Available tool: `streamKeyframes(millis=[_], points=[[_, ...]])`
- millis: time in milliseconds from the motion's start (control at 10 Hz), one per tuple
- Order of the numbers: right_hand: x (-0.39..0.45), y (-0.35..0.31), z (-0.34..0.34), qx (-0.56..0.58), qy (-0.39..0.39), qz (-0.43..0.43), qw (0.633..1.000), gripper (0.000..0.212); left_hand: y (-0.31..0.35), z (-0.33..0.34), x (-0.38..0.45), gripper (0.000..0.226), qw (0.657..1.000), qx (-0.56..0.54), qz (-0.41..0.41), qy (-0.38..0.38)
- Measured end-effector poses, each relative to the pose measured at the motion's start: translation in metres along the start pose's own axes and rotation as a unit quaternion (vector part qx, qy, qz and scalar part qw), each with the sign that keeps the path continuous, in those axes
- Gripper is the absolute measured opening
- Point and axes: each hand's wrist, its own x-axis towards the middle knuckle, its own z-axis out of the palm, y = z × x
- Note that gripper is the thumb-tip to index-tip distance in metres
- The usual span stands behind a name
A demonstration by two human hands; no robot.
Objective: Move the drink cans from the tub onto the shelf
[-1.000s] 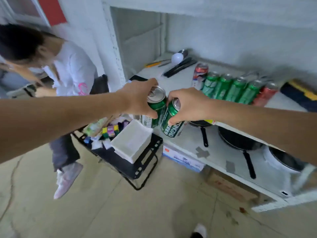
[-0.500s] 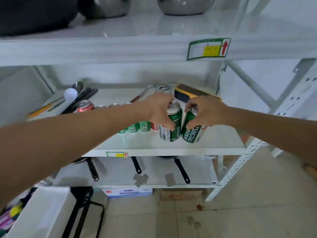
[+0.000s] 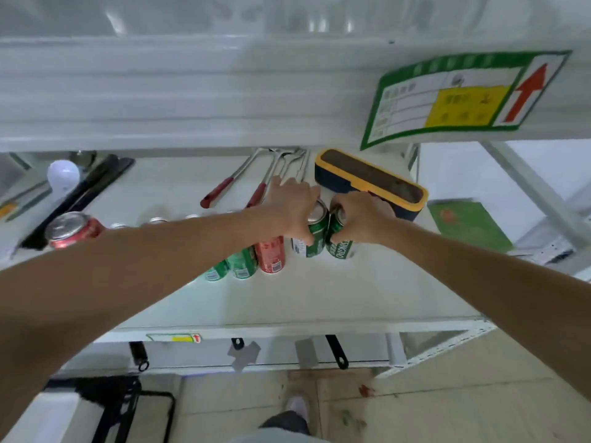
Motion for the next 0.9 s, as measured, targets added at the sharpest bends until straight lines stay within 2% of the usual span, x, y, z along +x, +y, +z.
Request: streamKeyframes(millis=[200,300,400,500,600,700,800,900], points=[[0.021,0.009,0.024,-0.04,-0.067,-0.068,0.995,0.059,-0.012,0.031,0.02,0.071,0.997,-0.011,0.043,-0.064],[0.016,0.015,0.036,-0.036,-0.086,-0.074,0.993,0.078,-0.008,0.043,0.021,0.079,0.993,0.016,0.081,-0.086],[0.011,0.017,0.036,-0.012,-0.079,-0.068,0.995,0.093,-0.008,0.05,0.016,0.085,0.99,0.066,0.099,-0.08],[0.0,0.016,0.036,0.007,-0.076,-0.047,0.996,0.098,-0.006,0.051,0.004,0.093,0.989,0.107,0.079,-0.068],[-0.021,0.01,0.041,0.009,-0.03,-0.033,0.999,0.095,-0.003,0.049,-0.021,0.101,0.995,0.089,0.034,-0.036],[-0.05,0.003,0.032,-0.064,0.088,-0.052,0.993,0.079,-0.004,0.042,-0.058,0.094,0.997,0.061,-0.004,0.036],[-0.082,-0.003,0.012,-0.114,0.126,-0.099,0.98,0.067,-0.008,0.026,-0.109,0.079,0.993,0.064,-0.024,0.094],[-0.11,-0.01,-0.01,-0.148,0.096,-0.105,0.979,0.057,-0.018,0.008,-0.156,0.073,0.987,0.094,-0.093,0.095]])
